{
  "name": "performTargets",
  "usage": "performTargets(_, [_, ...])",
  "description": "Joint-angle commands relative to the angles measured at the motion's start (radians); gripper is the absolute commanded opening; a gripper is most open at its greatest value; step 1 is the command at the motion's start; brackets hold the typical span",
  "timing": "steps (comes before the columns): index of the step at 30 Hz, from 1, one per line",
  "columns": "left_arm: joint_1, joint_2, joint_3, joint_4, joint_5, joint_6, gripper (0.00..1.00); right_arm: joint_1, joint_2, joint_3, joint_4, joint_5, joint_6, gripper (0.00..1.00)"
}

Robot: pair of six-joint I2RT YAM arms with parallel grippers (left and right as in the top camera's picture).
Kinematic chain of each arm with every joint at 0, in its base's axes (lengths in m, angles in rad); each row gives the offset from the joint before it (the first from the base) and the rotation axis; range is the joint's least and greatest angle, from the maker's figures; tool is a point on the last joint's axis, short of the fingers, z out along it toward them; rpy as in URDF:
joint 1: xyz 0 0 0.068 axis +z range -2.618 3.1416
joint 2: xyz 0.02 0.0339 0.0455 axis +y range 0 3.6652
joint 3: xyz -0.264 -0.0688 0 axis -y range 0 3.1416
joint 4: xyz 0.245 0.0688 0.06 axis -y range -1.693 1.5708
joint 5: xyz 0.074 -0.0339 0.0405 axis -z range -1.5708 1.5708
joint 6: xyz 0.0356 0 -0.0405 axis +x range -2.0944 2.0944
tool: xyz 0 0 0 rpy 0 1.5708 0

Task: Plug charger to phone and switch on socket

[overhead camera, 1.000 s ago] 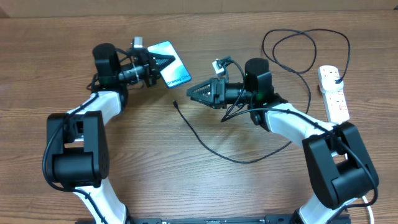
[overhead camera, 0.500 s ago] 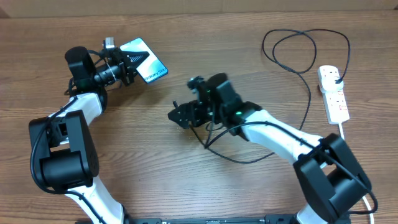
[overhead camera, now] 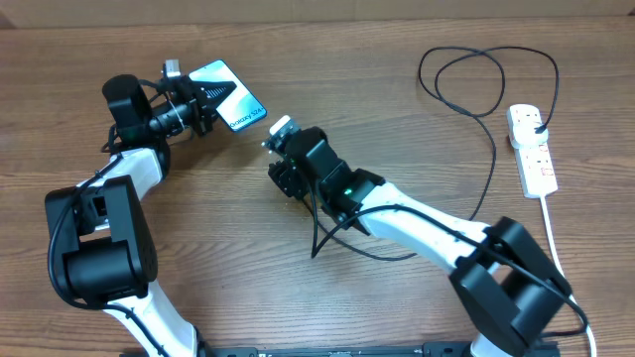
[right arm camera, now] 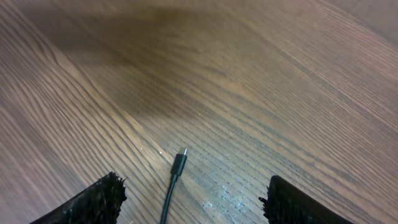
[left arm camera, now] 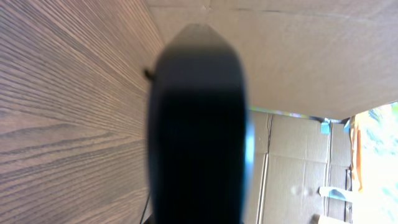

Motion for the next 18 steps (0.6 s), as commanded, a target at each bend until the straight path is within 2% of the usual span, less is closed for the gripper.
performTargets(1, [0.019,-0.013,0.007,0.005,-0.001,0.020,0.04,0.031,0.054,0.015,0.017,0.068,-0.080,0.73])
performTargets(12, [0.040,-0.013,0.007,-0.045,0.005,0.054,0.04,0.040,0.163,0.015,0.095,0.025,-0.079,0.73])
performTargets(14, [0.040,-0.013,0.007,-0.045,0.004,0.054,0.04,0.043,0.183,0.015,0.106,0.023,-0.072,0.77])
performTargets(18, [0.040,-0.013,0.007,-0.045,0.008,0.062,0.04,0.045,0.218,0.015,0.142,0.023,-0.058,0.77])
